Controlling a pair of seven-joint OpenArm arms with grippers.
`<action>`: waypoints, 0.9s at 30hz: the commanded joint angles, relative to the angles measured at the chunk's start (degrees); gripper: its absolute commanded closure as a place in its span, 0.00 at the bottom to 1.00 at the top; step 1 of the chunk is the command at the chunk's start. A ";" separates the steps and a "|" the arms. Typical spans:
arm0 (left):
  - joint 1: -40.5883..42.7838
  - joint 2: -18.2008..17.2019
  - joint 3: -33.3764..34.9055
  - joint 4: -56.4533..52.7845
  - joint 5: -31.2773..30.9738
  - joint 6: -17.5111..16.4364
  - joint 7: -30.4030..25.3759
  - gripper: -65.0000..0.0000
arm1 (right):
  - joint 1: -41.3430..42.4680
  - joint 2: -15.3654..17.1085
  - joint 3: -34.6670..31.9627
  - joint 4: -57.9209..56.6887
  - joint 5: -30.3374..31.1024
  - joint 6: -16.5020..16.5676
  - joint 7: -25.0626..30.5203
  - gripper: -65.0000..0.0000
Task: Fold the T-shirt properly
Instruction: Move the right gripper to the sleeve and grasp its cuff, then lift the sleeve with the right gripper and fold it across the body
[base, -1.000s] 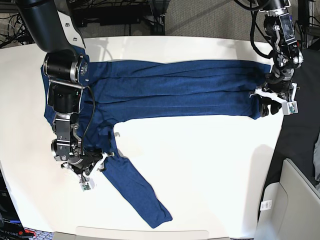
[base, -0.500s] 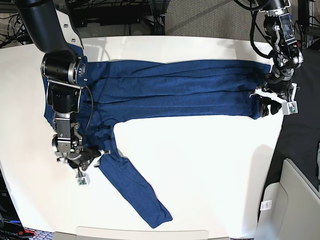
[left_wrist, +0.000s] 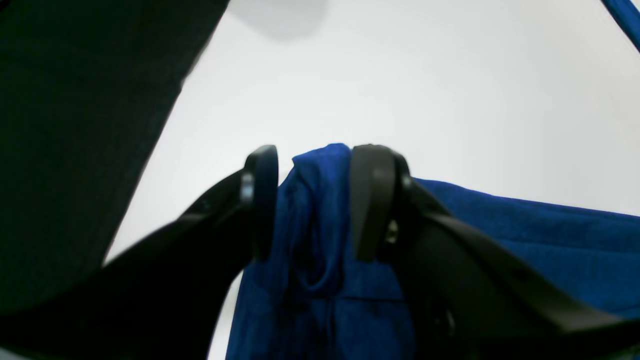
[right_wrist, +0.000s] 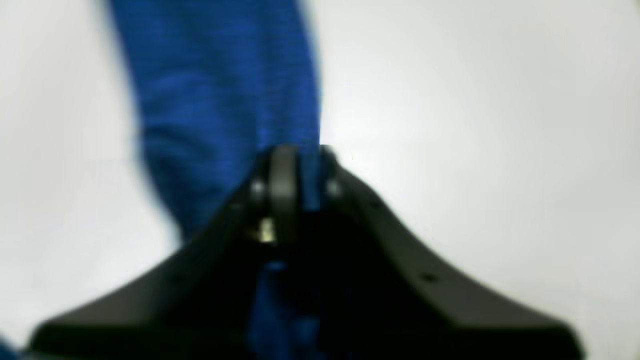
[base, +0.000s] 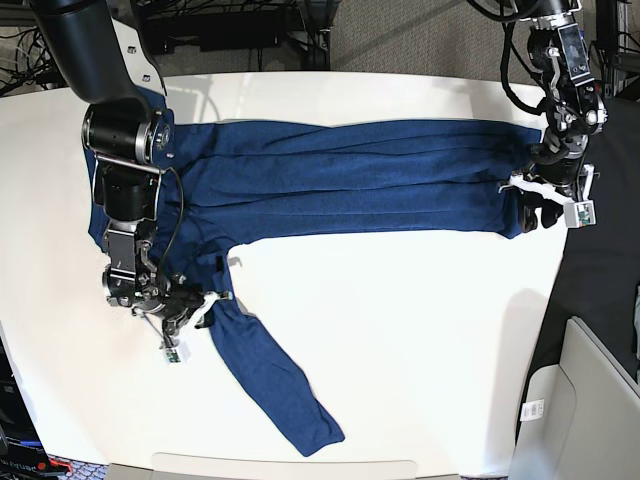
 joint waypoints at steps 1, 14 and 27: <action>-0.55 -0.85 -0.46 1.18 -0.56 -0.22 -1.64 0.63 | 0.91 0.04 -0.25 0.24 0.47 2.02 -2.91 1.00; 0.24 -0.85 -0.54 1.18 -0.56 -0.22 -1.64 0.63 | -13.69 0.04 -0.52 34.97 20.34 6.20 -23.22 0.99; 0.24 -0.85 -0.28 1.18 -0.47 -0.22 -1.64 0.63 | -37.16 0.04 -5.53 69.52 41.61 6.20 -39.22 0.99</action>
